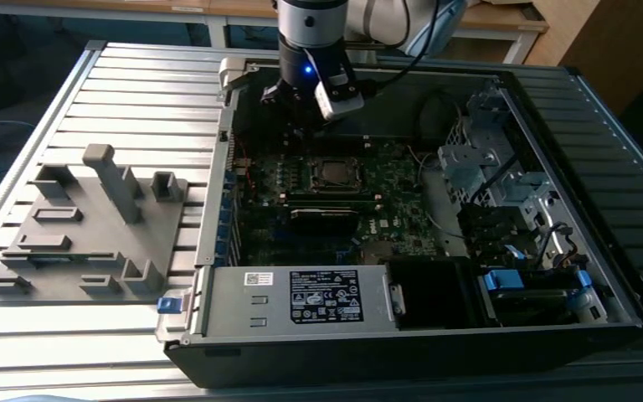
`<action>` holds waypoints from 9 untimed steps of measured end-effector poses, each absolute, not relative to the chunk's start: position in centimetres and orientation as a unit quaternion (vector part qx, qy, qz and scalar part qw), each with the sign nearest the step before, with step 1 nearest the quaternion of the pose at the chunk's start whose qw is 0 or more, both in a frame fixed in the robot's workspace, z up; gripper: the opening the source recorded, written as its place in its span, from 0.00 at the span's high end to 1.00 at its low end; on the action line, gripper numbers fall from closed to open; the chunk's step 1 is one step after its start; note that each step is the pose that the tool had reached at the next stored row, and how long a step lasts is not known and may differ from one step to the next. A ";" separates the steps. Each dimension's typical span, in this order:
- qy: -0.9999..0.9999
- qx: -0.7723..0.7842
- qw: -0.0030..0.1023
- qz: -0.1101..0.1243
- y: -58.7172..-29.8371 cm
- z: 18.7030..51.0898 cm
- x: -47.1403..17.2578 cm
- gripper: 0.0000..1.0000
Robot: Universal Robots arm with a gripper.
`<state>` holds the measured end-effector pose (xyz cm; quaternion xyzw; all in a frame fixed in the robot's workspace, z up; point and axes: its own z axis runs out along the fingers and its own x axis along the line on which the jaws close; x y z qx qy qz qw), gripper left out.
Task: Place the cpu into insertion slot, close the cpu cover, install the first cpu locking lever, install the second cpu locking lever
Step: 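Install the first cpu locking lever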
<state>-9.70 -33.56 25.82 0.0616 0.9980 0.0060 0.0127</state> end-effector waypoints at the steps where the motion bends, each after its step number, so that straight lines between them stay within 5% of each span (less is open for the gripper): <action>1: 0.998 0.062 0.013 0.006 -33.6 25.8 -9.7 0.90; 9: 0.998 0.062 0.013 0.006 -33.6 25.8 -9.8 0.90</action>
